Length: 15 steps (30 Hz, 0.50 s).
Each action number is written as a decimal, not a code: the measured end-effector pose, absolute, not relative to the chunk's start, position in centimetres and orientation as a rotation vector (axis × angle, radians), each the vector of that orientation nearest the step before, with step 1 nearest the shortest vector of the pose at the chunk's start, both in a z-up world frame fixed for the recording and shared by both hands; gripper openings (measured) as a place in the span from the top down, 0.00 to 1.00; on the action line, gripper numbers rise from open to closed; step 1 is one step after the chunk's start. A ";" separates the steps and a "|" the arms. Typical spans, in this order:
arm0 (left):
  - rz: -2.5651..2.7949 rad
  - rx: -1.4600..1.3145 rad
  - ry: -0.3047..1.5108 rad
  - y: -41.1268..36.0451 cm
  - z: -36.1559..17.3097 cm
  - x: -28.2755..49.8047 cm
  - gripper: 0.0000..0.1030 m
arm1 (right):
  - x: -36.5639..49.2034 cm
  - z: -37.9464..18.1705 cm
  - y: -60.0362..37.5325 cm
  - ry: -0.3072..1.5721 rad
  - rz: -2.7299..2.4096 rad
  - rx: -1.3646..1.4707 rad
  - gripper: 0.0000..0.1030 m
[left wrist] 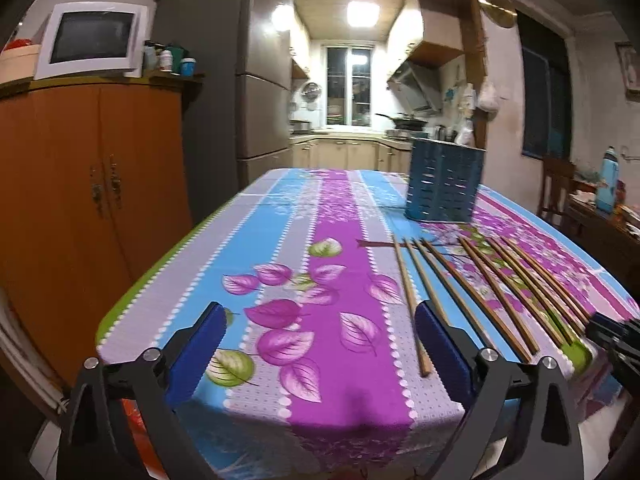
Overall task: Organize utensils
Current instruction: 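Grasp a wooden chopstick with the left tool while the right tool grasps another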
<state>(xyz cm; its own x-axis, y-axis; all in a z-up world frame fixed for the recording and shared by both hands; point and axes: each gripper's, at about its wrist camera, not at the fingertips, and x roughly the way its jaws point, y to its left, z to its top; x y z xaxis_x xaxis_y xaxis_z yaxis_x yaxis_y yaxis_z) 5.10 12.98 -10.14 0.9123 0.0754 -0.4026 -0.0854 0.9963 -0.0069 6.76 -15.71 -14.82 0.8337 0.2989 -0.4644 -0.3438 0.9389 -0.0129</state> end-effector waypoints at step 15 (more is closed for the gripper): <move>-0.180 0.034 0.489 8.6 -14.0 6.5 0.57 | 8.6 -15.3 -16.1 0.473 0.336 -0.094 0.86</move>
